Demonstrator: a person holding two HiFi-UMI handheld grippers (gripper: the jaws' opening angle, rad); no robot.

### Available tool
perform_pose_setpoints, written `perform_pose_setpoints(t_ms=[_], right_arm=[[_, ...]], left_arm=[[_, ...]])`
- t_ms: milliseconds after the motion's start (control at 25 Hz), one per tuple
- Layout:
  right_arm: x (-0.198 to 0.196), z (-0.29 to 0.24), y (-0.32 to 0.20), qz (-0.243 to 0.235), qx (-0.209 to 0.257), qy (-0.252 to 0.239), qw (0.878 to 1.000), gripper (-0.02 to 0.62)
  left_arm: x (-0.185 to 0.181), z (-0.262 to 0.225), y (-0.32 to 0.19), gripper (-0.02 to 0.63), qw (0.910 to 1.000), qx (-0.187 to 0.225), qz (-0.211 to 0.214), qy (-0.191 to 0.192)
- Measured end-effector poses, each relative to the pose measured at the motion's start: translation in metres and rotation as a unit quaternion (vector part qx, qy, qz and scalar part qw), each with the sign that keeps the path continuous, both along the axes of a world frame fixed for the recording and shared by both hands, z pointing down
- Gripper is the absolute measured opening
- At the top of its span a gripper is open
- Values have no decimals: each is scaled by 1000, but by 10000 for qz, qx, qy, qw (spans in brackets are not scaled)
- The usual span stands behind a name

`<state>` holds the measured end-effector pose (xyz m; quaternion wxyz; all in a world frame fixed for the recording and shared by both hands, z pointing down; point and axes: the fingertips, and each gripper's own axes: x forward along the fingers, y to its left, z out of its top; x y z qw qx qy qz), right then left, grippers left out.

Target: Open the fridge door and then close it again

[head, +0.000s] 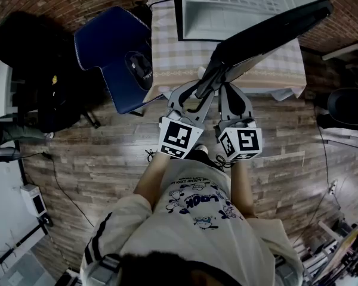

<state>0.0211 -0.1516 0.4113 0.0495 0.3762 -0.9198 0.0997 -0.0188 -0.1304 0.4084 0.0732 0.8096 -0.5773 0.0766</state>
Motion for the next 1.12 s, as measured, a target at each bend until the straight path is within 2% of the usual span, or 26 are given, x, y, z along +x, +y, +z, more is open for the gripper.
perform_pose_setpoints(t_ms=[1120], right_arm=[[-79, 2, -59, 173, 3, 159, 9997, 34]], left_arm=[[-86, 1, -72, 153, 9997, 1, 183, 140]])
